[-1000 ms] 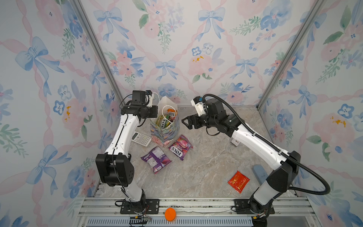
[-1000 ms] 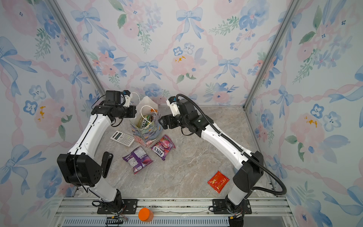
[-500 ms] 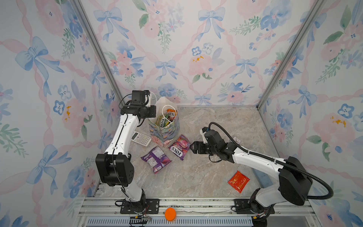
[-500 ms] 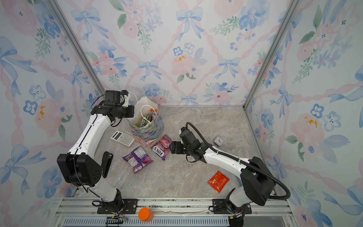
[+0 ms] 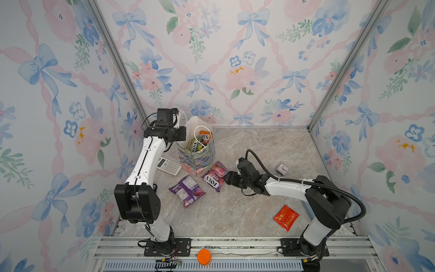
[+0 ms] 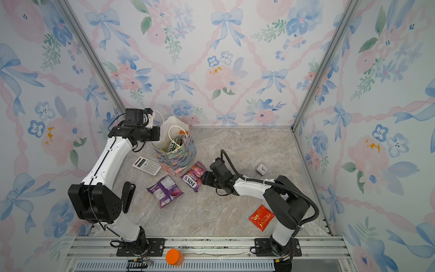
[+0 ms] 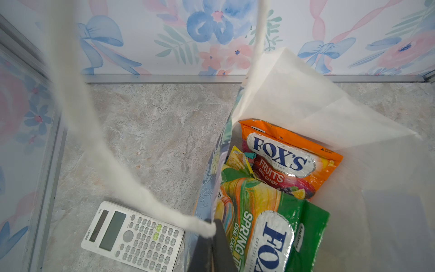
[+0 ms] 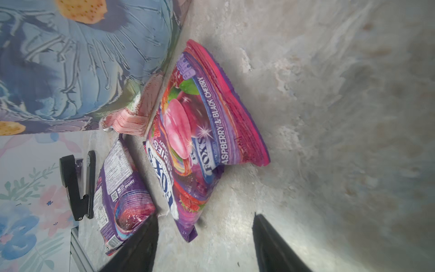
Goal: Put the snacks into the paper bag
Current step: 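Move the right gripper back down to the pink Fox's Berries bag, then close the right gripper on the pink Fox's Berries bag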
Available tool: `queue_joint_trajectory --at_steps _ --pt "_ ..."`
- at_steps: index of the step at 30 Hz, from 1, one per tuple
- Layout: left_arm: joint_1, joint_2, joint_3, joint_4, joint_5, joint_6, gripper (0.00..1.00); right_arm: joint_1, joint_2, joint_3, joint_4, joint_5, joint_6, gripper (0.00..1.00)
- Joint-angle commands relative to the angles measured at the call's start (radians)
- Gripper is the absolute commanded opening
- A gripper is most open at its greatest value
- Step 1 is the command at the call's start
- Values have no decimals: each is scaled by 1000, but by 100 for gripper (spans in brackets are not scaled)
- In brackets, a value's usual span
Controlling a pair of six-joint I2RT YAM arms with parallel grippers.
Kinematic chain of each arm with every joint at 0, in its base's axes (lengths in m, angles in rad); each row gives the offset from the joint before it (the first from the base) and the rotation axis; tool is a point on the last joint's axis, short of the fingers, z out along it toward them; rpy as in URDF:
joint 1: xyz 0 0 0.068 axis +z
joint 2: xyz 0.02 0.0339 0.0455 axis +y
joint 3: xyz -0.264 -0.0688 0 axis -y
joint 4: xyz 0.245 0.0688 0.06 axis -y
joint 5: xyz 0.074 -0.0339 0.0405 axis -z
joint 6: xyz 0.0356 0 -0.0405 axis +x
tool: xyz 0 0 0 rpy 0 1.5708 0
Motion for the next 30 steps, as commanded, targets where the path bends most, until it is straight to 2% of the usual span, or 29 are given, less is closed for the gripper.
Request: queue_joint_trajectory --at_steps 1,18,30 --pt "6 -4 -16 -18 9 -15 0 20 39 11 64 -17 47 64" --pt "7 -3 -16 -18 20 -13 0 25 159 68 149 -30 84 51" --pt "6 -4 -16 -18 26 -12 0 25 172 79 169 -25 67 19"
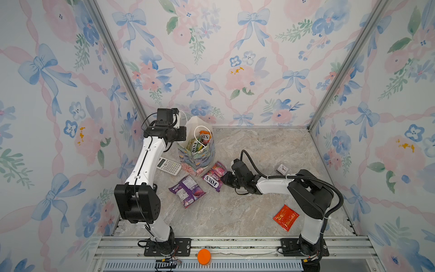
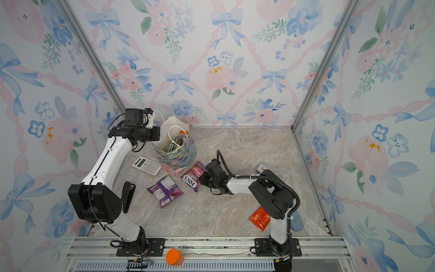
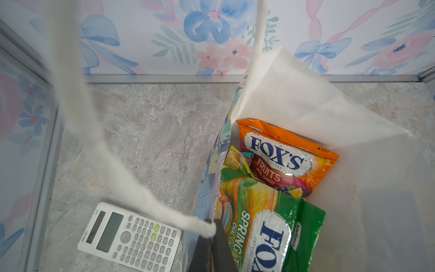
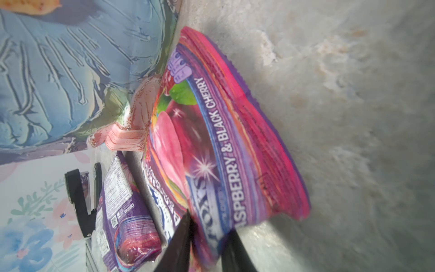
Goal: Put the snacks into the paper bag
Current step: 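Close the right gripper on the pink Fox's Berries bag, then lift the pink Fox's Berries bag and carry it over the paper bag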
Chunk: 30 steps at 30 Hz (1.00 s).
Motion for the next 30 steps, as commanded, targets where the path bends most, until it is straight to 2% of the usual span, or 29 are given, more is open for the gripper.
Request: queue_joint_trajectory --at_steps 1,8,20,30 --pt "5 -4 -16 -17 13 -11 0 14 19 21 21 4 -12 15" --pt "5 -3 -17 -18 20 -11 0 12 -33 13 4 14 -45 0" --pt "5 -4 -16 -18 19 -9 0 1 -176 8 -94 39 -126 0" --pt "5 -4 -16 -18 21 -9 0 -60 -326 83 -242 68 -264 0"
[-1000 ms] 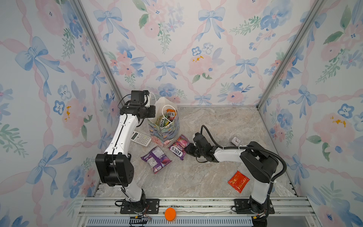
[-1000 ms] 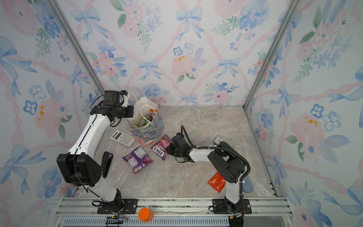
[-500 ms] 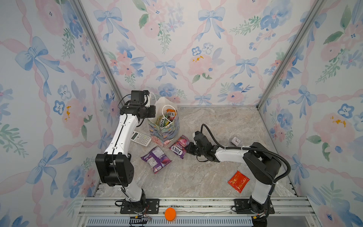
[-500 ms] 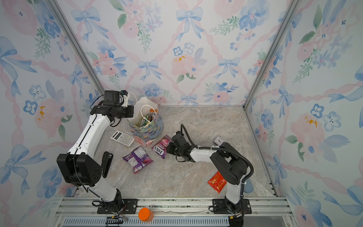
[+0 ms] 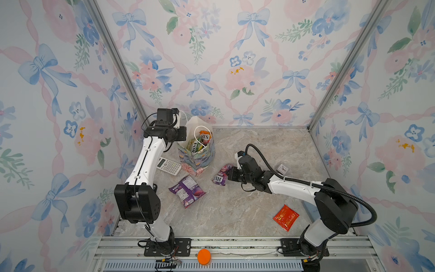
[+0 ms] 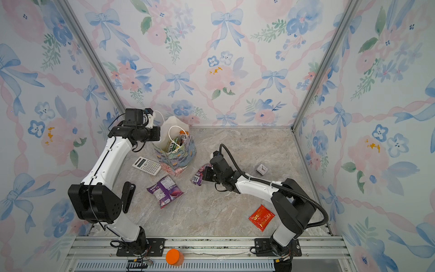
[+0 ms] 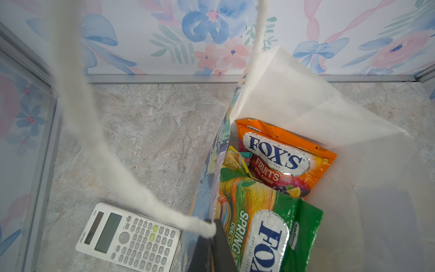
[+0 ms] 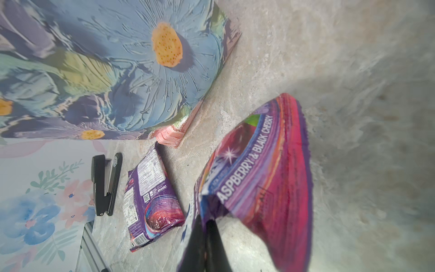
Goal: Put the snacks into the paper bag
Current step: 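Lift the pink Fox's Berries bag and carry it over the paper bag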
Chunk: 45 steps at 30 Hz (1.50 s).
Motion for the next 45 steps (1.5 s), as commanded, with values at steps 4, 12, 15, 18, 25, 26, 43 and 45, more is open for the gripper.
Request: queue_joint_trajectory --at_steps 4,12,15,18,25,26,43,45 --pt "5 -5 -16 -18 14 -9 0 -58 -96 119 -84 26 -125 0" --pt "6 -4 -14 -18 18 -10 0 -110 -109 248 -150 19 -222 0" --pt "5 -4 -15 -19 22 -10 0 -123 -105 309 -160 26 -259 0" --pt "5 -2 -15 -18 25 -11 0 -136 -89 382 -172 27 -289 0" --pt "7 2 -15 -19 30 -11 0 -155 -31 550 -191 16 -348 0" --pt "6 1 -16 -19 32 -11 0 -157 -23 569 -189 14 -355 0" --pt "6 14 -15 -19 32 -11 0 -150 287 1052 -244 -31 -434 0" --pt "5 11 -16 -19 35 -11 0 -140 336 1134 -261 -34 -447 0"
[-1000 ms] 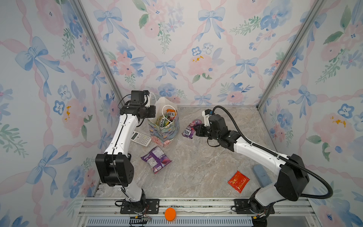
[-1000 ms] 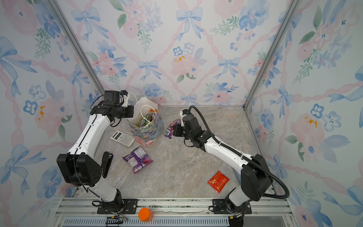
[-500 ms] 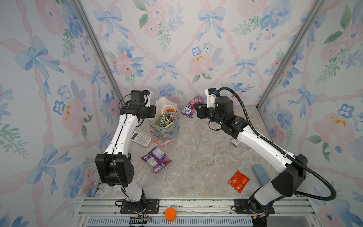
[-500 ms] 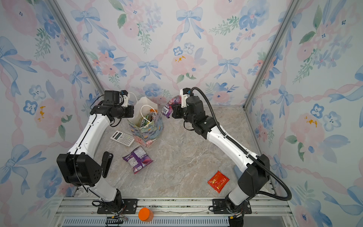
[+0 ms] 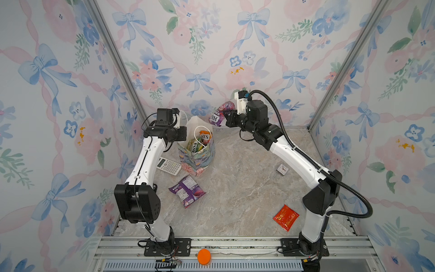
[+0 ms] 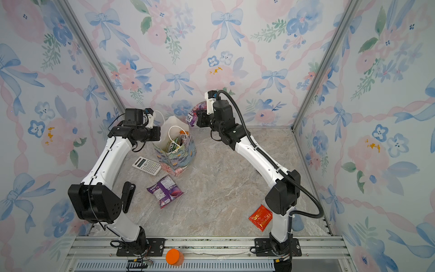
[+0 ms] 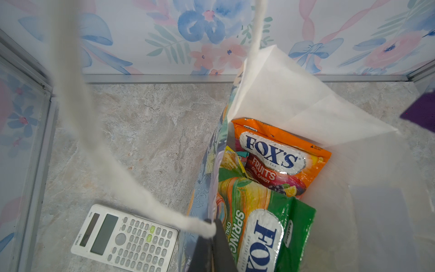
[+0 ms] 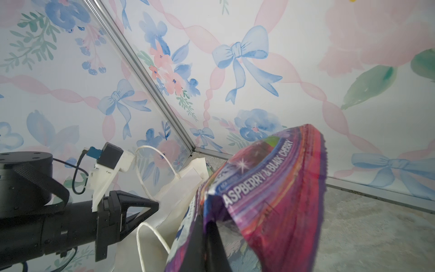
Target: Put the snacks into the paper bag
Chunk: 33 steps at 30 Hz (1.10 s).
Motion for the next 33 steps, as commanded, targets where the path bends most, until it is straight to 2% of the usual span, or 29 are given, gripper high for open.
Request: queue_joint_trajectory --at_steps 1,8,11,16,26,33 --pt "5 9 -15 -18 16 -12 0 16 64 146 -6 -18 -44 0" --pt "5 14 -14 -18 25 -12 0 66 267 468 -152 -35 -93 0" --pt "5 14 -15 -17 26 -13 0 92 329 558 -207 -54 -110 0" --pt "5 14 -16 -18 24 -11 0 133 341 547 -222 -72 -148 0" --pt "5 15 -15 -18 22 -11 0 165 260 385 -160 -80 -176 0" --pt "3 16 -15 -18 26 -11 0 162 315 468 -174 -42 -213 0"
